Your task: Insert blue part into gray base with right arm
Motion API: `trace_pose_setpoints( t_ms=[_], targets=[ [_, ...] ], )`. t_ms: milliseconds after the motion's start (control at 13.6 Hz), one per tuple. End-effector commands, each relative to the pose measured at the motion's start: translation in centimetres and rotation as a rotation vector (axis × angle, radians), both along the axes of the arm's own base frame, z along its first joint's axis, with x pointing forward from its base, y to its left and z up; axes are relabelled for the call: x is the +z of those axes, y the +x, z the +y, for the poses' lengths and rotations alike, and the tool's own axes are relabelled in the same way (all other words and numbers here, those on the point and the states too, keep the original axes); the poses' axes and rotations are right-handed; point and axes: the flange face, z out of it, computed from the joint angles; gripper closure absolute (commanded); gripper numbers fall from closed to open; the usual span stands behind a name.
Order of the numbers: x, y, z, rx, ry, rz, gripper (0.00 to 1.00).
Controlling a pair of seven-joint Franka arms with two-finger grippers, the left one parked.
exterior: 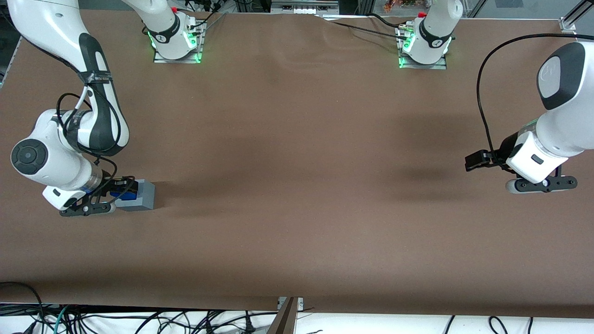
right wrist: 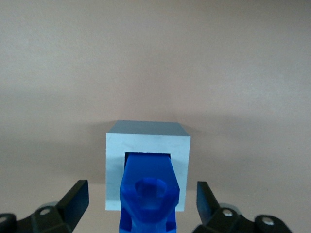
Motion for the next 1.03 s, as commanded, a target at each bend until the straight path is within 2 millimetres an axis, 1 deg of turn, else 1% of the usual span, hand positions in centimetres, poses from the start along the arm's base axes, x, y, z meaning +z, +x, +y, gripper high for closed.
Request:
trace_pose_setpoints(
  t_ms=[0,220,293,513,586,660,733,806,880,953],
  targets=[
    [5.4,-1.1,0.3,0.01,0.041,0.021,0.02],
    [11.7,-3.3,0.4,0.016,0.063,0.057,0.02],
    [13.4,-3.7,0.5,0.017,0.064,0.075,0.02],
    [18.8,-4.2,0.8,0.018,0.064,0.156,0.01],
    [19.8,-4.6,1.4,0.026,0.06,0.168,0.01],
    [21.1,-5.3,1.6,0.038,0.057,0.16,0.01],
    [22.1,-5.9,2.5,0.056,0.057,0.153,0.01],
    [23.3,-6.5,2.8,0.064,0.054,0.134,0.01],
    [23.6,-7.3,2.8,0.066,0.057,0.136,0.01],
    [23.3,-8.3,2.4,0.064,0.064,0.143,0.01]
  ],
)
